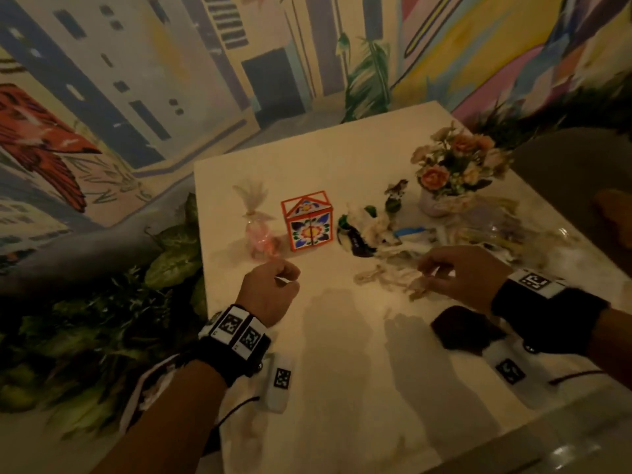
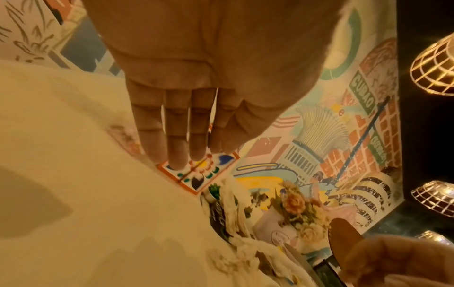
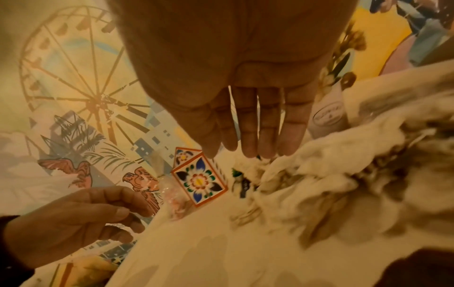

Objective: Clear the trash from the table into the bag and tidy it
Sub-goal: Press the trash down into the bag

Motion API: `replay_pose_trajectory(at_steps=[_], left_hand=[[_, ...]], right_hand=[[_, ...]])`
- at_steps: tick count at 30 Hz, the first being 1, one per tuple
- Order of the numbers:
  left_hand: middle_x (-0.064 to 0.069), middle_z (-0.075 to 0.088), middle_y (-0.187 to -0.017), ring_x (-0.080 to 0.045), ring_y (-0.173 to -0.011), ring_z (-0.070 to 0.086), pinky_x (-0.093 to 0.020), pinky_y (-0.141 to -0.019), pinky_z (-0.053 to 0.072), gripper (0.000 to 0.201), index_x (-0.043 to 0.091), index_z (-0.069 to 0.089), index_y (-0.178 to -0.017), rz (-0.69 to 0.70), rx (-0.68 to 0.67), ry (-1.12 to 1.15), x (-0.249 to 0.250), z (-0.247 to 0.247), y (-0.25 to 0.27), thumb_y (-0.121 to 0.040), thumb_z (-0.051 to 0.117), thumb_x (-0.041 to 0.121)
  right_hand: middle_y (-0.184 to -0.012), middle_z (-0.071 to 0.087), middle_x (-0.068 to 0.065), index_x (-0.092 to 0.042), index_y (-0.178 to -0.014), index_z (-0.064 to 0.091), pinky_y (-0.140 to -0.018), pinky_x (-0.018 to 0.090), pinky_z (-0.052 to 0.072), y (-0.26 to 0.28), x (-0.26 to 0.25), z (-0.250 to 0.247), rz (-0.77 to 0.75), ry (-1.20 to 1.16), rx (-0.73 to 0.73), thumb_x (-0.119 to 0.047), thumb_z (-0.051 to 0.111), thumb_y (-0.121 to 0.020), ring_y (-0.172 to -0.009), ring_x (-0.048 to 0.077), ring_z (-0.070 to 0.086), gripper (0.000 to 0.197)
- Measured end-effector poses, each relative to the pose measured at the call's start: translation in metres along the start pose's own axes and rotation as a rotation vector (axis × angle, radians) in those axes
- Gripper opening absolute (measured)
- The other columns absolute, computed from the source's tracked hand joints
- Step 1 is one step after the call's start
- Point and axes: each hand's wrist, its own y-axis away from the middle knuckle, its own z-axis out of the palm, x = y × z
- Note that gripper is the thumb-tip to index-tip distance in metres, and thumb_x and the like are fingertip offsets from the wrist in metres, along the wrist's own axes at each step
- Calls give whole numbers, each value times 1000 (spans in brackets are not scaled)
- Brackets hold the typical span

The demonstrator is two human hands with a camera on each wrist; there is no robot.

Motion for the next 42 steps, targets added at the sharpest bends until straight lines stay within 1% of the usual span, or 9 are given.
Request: replay_pose_trajectory(at_steps=[7,12,21,25,28,32,36,39,42], left_hand=[[1,55,-127,-21,-101,59,-34,-92,49,38,21,57,-120,-18,-96,-150,62,60,-32,-83,65,17],[-3,20,-152,-26,-134,37,-38,-105,40,77,25,27,-145,50,-244,-359,82,98,-62,-81,69,29],[0,-17,-157,-35,-144,10,-52,-109,33,128,40,0,-148,0,-446,-603,105,142,-100,-52,83,58],[-1,-16,-157,-40,-144,0,-62,-109,25,137,44,-6,-146,-21,-506,-720,103,159,-114,-40,76,73],[-3,2,-154,-44,-139,13,-61,-107,29,123,40,7,-145,-7,-441,-718,99,170,-115,-42,64,78],[-7,34,-125,-31,-105,48,-41,-91,46,61,32,45,-125,11,-247,-509,97,176,-107,-71,70,44],[-6,33,-126,-25,-86,50,-30,-77,47,39,27,48,-116,-34,-197,-452,95,175,-106,-81,66,25],[-9,33,-126,-30,-93,49,-35,-84,48,37,19,50,-110,-74,-239,-422,90,169,-106,-79,69,20],[-9,37,-118,-26,-89,46,-26,-80,38,37,13,55,-109,-62,-215,-382,86,162,-105,-76,71,22]], right_hand=[[-116,58,-1,-24,-109,59,-85,33,49,-27,68,-31,43,96,23,-31,73,-77,-100,17,55,36],[-136,45,0,-26,-127,49,-103,35,37,-40,89,-28,58,218,-73,-38,76,-72,-125,22,41,63],[-145,25,0,-34,-143,19,-106,47,35,-61,101,-15,78,362,-167,-58,74,-63,-134,30,25,100],[-141,30,5,-30,-140,24,-103,49,37,-67,106,-5,87,392,-183,-48,71,-71,-130,33,29,85],[-134,34,9,-25,-135,33,-100,45,37,-73,109,-1,84,340,-189,-36,72,-75,-125,34,34,73],[-121,42,8,-23,-116,50,-96,39,39,-82,110,-4,80,271,-177,-26,70,-77,-115,31,43,44],[-80,43,-1,-23,-71,44,-64,26,37,-84,105,-14,99,165,-117,-20,70,-74,-88,26,52,26],[-77,47,-2,-22,-75,46,-65,28,40,-79,102,-26,84,82,-60,-23,69,-78,-78,24,49,23],[-77,45,-6,-25,-84,43,-60,26,35,-75,101,-37,39,78,-36,-26,62,-83,-77,22,47,19]])
